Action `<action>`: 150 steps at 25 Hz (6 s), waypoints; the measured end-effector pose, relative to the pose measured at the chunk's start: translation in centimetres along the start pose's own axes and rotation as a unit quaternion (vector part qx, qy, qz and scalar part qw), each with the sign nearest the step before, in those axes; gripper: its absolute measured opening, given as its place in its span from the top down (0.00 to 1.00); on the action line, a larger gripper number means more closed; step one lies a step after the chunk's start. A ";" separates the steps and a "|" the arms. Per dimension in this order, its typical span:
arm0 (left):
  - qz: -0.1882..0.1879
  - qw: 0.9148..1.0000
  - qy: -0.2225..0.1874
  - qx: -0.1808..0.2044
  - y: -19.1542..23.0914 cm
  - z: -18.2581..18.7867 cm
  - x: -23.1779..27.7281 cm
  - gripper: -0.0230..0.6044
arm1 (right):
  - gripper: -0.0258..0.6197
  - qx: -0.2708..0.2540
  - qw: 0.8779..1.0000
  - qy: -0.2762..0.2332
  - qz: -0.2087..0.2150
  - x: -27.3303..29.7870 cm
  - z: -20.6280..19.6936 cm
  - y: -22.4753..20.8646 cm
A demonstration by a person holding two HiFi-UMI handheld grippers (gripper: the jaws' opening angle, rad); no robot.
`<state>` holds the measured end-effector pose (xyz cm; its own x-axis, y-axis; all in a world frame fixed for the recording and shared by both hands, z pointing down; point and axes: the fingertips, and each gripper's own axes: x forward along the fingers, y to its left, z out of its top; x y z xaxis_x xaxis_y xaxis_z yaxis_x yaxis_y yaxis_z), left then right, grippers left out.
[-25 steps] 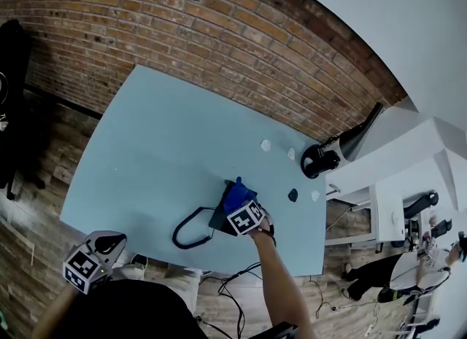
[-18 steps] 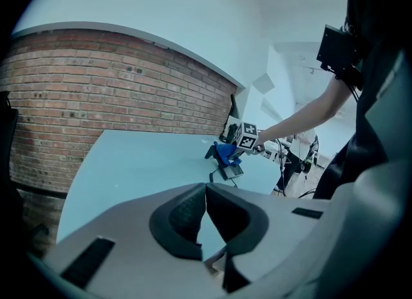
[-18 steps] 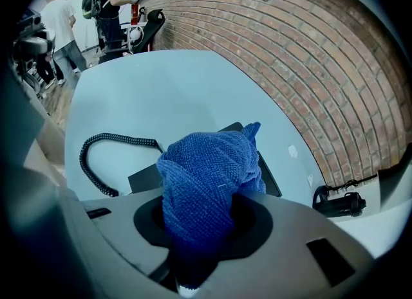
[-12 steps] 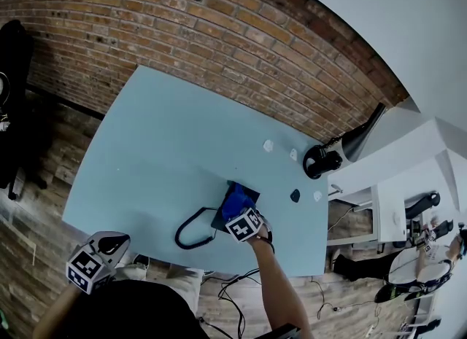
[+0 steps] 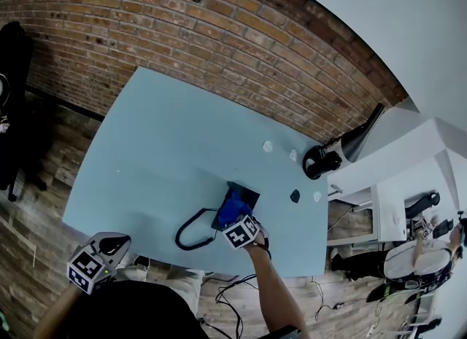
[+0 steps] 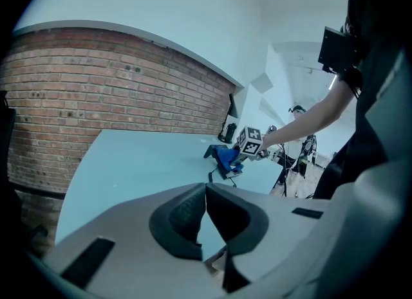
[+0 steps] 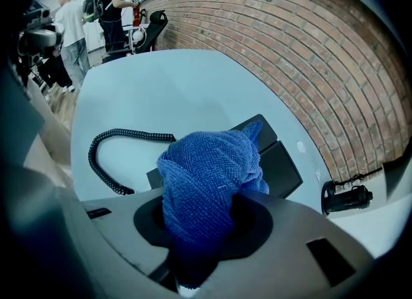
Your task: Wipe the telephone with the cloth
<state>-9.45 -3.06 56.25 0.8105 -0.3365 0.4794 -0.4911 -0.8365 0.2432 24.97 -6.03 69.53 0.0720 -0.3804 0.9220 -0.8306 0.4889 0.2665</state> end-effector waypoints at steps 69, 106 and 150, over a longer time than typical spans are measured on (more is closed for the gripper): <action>-0.044 0.996 -0.057 0.048 -6.1 7.6 2.0 0.95 | 0.74 0.137 0.981 -0.131 -0.041 -0.5 1.3 -10.3; -0.082 0.993 -0.059 0.068 -8.3 7.0 1.8 0.95 | 0.74 0.145 0.983 -0.109 0.023 0.5 -3.0 1.4; -0.026 0.995 -0.081 0.053 -7.9 9.9 4.3 0.95 | 0.74 0.142 0.959 -0.235 -0.072 -5.9 4.6 -14.2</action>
<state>1.06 -2.18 48.08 0.8789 -0.3498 0.3244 -0.4179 -0.8925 0.1696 33.83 -14.36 59.02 -0.0041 -0.7723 0.6353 -0.9527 0.1960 0.2322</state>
